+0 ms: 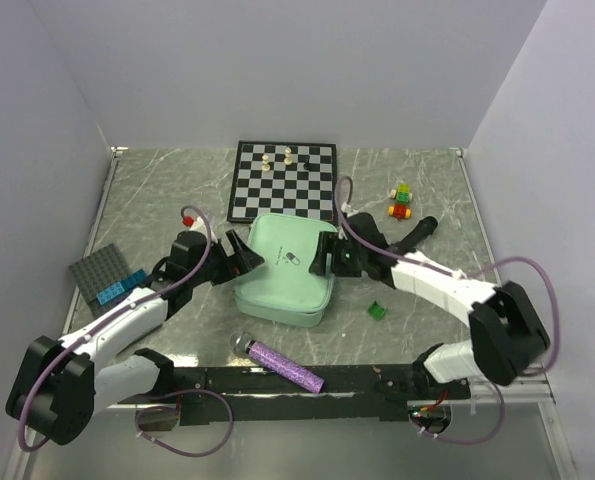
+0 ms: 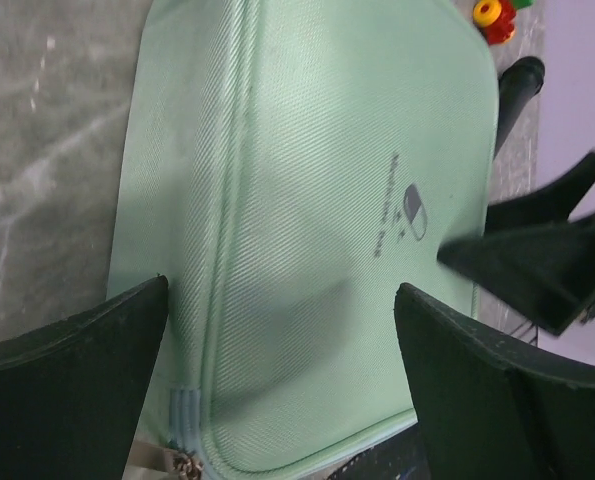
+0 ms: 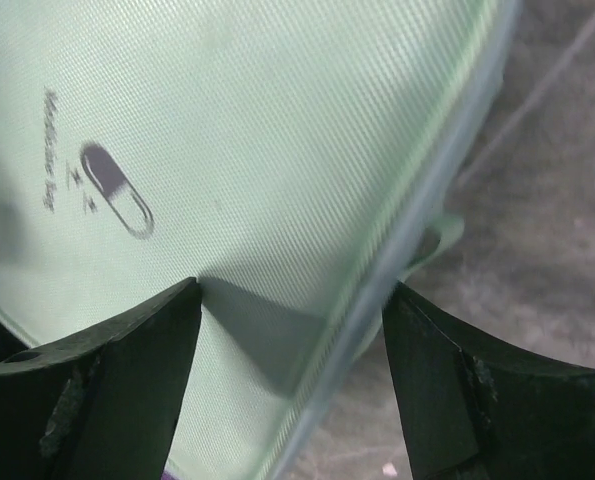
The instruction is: Organize the medicine kit
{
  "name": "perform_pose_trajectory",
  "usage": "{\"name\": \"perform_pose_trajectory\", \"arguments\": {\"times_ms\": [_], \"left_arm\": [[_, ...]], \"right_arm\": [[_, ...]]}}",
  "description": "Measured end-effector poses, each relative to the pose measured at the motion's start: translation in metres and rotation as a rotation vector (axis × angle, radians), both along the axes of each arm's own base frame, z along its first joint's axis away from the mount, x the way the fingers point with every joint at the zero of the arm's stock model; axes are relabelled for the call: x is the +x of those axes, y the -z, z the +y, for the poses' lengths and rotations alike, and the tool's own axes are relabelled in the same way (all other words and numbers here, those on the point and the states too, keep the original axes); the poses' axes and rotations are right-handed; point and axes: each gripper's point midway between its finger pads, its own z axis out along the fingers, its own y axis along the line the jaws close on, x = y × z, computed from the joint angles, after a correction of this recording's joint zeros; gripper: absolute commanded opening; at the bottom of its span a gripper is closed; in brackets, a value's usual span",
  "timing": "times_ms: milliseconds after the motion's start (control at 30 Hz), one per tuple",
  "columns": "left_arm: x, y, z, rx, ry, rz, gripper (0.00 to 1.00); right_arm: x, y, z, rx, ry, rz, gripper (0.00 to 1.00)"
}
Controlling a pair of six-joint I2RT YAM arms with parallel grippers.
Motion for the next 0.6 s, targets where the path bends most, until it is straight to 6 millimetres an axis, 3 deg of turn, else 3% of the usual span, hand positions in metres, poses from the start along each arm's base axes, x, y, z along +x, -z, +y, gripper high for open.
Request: {"name": "perform_pose_trajectory", "arguments": {"times_ms": [100, 333, 600], "left_arm": [[-0.008, 0.014, 0.0, -0.019, 0.001, 0.032, 0.95], [-0.011, 0.019, -0.003, -0.067, 0.002, 0.024, 0.89], [-0.041, 0.022, -0.041, -0.062, 0.142, 0.041, 0.87]], "right_arm": [[0.014, 0.002, 0.009, -0.017, -0.033, 0.015, 0.75], [0.037, -0.003, 0.012, -0.08, -0.082, -0.001, 0.74], [0.072, -0.031, -0.002, -0.172, -0.061, -0.086, 0.79]]}}
